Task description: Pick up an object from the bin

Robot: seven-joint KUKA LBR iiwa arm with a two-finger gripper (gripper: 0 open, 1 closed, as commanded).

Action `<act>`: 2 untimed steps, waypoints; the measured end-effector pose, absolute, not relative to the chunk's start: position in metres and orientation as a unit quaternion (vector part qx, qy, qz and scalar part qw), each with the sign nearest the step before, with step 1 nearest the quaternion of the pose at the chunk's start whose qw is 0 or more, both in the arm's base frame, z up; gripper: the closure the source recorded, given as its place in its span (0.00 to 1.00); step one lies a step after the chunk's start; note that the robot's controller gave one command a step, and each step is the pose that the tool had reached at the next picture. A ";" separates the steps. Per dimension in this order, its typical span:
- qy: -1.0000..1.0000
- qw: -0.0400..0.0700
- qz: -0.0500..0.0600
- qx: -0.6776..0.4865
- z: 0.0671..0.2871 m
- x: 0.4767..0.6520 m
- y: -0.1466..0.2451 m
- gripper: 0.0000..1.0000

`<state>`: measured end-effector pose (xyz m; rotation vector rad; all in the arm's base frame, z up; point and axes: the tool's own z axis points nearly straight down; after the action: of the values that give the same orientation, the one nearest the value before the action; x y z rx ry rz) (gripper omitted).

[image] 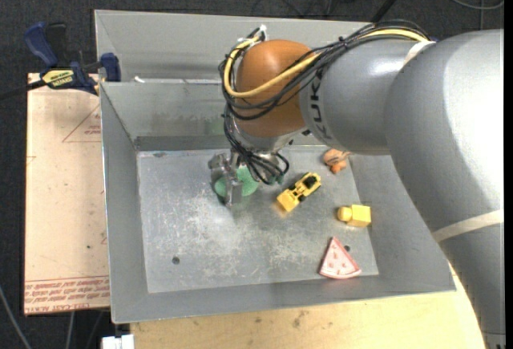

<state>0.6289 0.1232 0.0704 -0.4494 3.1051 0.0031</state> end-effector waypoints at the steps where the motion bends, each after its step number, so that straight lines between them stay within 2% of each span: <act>1: 0.990 -0.001 0.001 -0.143 0.075 0.627 0.123 1.00; 2: 0.990 -0.004 0.001 -0.143 0.095 0.625 0.123 1.00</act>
Offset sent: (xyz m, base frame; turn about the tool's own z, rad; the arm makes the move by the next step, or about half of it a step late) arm 0.0001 -0.0002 0.0913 0.0000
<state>0.6254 0.1229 0.0947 -0.4504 3.1181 0.0022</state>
